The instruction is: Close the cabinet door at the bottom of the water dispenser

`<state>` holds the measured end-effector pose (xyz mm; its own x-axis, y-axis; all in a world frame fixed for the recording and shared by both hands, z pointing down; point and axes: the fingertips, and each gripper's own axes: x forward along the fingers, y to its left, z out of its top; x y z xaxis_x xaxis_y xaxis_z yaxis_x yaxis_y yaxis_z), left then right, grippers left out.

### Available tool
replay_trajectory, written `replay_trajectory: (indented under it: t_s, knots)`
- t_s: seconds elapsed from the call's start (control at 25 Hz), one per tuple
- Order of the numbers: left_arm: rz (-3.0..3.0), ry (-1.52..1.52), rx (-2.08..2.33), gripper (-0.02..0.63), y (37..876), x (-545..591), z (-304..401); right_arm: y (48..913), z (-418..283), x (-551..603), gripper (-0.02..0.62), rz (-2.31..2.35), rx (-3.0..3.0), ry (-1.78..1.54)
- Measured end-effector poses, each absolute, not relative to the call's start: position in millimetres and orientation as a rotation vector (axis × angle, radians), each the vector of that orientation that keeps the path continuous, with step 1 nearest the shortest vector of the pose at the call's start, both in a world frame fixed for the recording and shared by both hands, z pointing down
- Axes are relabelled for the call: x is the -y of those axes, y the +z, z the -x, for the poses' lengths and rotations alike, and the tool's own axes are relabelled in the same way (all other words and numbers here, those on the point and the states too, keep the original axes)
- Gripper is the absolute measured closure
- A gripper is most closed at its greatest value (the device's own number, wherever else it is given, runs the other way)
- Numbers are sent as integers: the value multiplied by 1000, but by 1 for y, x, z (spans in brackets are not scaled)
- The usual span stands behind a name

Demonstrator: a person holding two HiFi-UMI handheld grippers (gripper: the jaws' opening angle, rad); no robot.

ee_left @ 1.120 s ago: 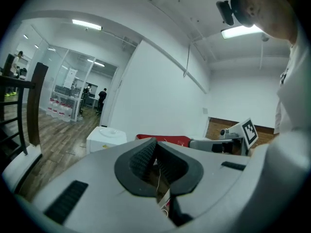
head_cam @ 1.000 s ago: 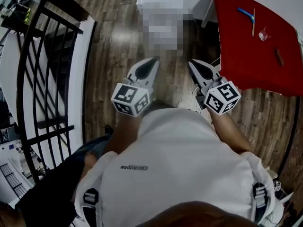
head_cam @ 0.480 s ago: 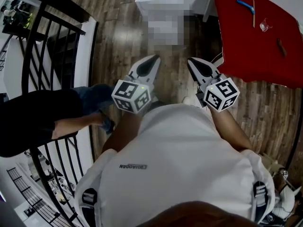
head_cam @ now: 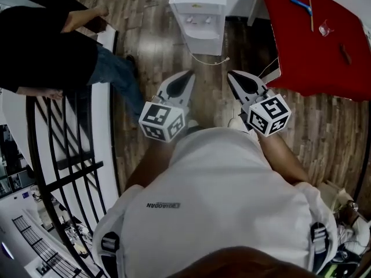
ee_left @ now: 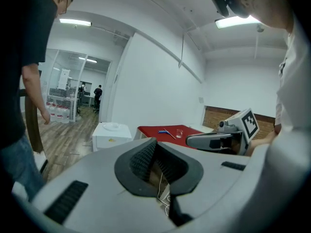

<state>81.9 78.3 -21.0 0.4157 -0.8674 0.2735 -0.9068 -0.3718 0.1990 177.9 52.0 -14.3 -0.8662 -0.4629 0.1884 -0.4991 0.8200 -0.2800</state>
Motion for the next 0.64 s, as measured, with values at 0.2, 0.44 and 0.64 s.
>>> replay_trajectory:
  t_s: [0.2,0.44,0.64]
  knots:
    - [-2359,163,1524,611,-20,-76,-69,-19,-168,-54,574,-780,2879,467]
    - [-2363,155,1504,611,-16,-74,-66,-18,-163,-50,574,-789,2860,471]
    - [-2372,167,1496,611,-15,-74,-65,-19,-160,-48,574,-794,2866,463]
